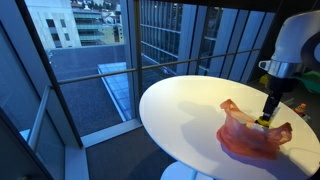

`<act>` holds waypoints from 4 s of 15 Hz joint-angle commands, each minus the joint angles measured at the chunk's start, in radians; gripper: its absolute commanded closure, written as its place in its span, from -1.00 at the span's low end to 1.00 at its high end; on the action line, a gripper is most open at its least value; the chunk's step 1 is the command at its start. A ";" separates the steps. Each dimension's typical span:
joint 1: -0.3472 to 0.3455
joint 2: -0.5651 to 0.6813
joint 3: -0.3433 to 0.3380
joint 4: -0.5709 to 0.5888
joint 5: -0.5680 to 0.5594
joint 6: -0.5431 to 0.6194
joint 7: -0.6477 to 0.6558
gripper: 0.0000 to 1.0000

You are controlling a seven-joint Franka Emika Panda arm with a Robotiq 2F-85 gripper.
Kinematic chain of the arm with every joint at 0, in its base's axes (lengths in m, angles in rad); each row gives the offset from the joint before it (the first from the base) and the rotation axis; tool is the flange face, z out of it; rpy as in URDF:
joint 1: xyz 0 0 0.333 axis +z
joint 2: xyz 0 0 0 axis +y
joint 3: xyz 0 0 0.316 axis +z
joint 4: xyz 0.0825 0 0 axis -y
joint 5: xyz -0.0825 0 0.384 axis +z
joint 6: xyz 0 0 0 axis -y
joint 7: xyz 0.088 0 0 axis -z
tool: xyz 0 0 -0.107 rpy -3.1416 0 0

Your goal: Remove the yellow and brown bottle from the plastic bag and put it on the table

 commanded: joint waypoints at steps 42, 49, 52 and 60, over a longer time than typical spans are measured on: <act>-0.165 -0.115 -0.156 0.209 0.090 -0.142 -0.049 0.62; -0.235 -0.097 -0.221 0.210 0.059 -0.151 -0.044 0.62; -0.252 -0.067 -0.238 0.201 0.047 -0.155 -0.048 0.62; -0.285 0.055 -0.272 0.185 0.049 -0.152 -0.060 0.62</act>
